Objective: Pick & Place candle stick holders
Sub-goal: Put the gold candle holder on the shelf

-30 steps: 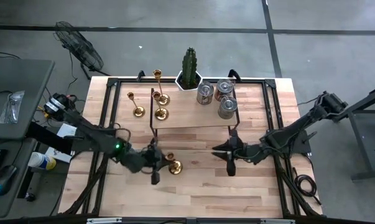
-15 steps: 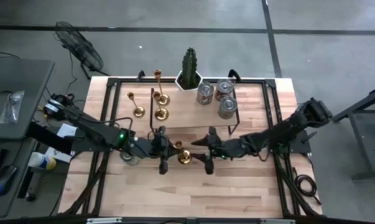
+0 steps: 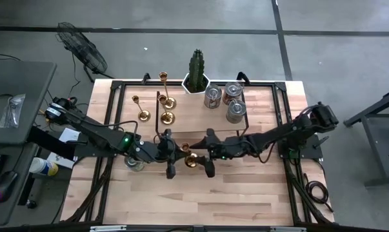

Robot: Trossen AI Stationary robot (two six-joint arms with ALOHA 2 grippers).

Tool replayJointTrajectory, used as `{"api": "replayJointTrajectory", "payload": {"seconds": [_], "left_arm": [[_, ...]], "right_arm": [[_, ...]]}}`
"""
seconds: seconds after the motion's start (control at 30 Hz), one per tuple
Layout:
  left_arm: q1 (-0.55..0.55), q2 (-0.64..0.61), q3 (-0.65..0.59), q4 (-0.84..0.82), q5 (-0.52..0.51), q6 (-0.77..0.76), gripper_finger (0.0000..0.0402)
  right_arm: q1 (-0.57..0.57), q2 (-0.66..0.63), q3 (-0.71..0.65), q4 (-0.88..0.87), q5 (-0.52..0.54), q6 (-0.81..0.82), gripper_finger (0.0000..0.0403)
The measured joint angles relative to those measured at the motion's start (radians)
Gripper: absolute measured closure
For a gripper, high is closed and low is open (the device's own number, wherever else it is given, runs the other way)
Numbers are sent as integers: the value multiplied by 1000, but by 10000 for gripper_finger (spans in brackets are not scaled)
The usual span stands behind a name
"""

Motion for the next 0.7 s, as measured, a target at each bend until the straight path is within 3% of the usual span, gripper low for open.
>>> {"api": "replayJointTrajectory", "payload": {"seconds": [0.17,0.7], "left_arm": [[0,0,0,0,-2,0,394],[0,0,0,10,-2,0,394]], "right_arm": [[0,10,-2,8,-11,0,184],[-5,32,-2,16,-25,-10,282]]}}
